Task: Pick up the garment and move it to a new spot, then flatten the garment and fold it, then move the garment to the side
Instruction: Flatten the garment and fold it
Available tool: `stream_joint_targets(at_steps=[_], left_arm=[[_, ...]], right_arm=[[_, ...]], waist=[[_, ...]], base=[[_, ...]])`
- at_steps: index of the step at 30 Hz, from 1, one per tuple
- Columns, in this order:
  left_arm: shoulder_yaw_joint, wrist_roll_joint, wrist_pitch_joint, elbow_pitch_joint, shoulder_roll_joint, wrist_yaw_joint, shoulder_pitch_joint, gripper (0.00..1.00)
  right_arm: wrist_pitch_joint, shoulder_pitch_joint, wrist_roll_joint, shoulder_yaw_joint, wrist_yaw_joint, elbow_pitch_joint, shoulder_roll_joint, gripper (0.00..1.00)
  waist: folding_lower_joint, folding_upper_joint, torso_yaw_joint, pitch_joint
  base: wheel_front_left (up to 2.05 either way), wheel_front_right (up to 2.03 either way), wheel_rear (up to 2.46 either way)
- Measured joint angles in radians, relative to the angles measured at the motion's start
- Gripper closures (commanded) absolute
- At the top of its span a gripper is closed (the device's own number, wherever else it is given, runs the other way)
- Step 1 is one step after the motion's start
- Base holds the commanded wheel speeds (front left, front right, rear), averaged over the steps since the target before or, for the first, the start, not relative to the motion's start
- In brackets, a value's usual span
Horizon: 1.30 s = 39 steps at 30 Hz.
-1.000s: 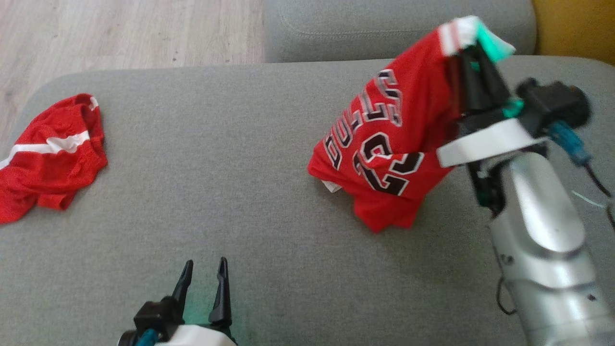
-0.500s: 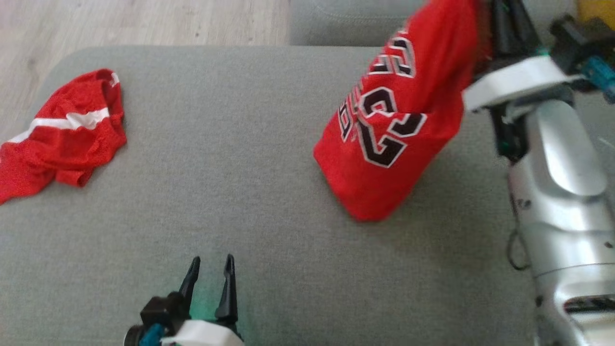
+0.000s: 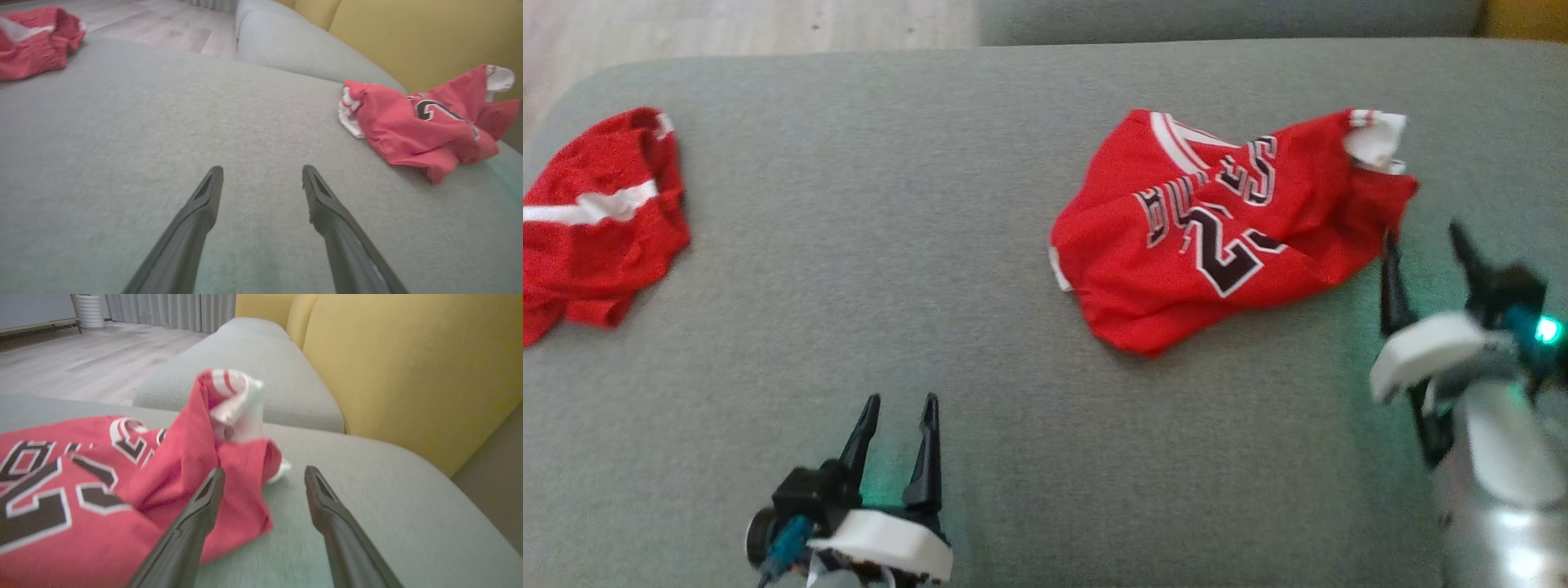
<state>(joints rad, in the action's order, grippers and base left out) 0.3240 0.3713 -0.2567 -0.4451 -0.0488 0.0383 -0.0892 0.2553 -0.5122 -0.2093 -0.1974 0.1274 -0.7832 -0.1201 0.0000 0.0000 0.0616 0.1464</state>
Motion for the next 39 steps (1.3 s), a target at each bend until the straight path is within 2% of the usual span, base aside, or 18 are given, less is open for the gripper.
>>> stream_joint_targets(at_steps=[6,10,13,18,25,31,32,33,39], left_arm=[[0.064,0.022,0.000,0.018,0.000,0.025,-0.081,0.00],[0.103,0.034,0.000,0.015,0.001,0.033,-0.149,0.00],[0.128,0.034,0.000,-0.006,0.001,0.034,-0.214,0.00],[0.186,0.039,0.000,-0.065,0.002,0.061,-0.300,0.00],[0.257,0.030,0.000,-0.186,0.001,0.076,-0.319,0.00],[0.278,0.002,-0.002,-0.216,-0.002,0.076,-0.338,0.00],[0.280,-0.001,-0.002,-0.219,-0.002,0.076,-0.341,0.56],[0.281,-0.002,-0.004,-0.223,-0.001,0.076,-0.342,1.00],[0.297,-0.009,-0.004,-0.261,0.007,0.079,-0.359,1.00]], right_arm=[[0.000,0.158,0.086,0.056,0.000,0.147,0.053,0.00],[0.000,0.179,0.132,0.099,0.000,0.200,0.061,0.00],[0.000,0.187,0.176,0.141,0.000,0.220,0.064,0.00],[0.000,0.203,0.244,0.207,0.000,0.236,0.070,0.00],[0.000,0.203,0.274,0.226,0.000,0.253,0.070,0.00],[0.000,0.202,0.295,0.227,0.000,0.255,0.070,0.00],[0.000,0.202,0.297,0.227,0.000,0.255,0.070,0.00],[0.000,0.202,0.297,0.227,0.000,0.255,0.070,0.00],[0.000,0.202,0.298,0.225,0.000,0.253,0.070,0.00]], waist=[[-0.0001,0.0000,-0.075,0.019],[0.0000,0.0000,-0.116,0.043],[0.0000,0.0000,-0.147,0.063],[0.0001,0.0000,-0.203,0.095],[0.0000,0.0000,-0.275,0.134],[0.0000,0.0000,-0.299,0.152],[0.0000,0.0000,-0.300,0.154],[0.0000,0.0000,-0.299,0.154],[-0.0001,0.0000,-0.277,0.143]], base=[[0.00,0.00,0.00],[0.00,0.00,0.00],[0.00,0.00,0.00],[0.00,0.00,0.00],[0.00,0.00,0.00],[0.00,0.00,0.00],[0.00,0.00,0.00],[0.00,0.00,0.00],[0.00,0.00,0.00]])
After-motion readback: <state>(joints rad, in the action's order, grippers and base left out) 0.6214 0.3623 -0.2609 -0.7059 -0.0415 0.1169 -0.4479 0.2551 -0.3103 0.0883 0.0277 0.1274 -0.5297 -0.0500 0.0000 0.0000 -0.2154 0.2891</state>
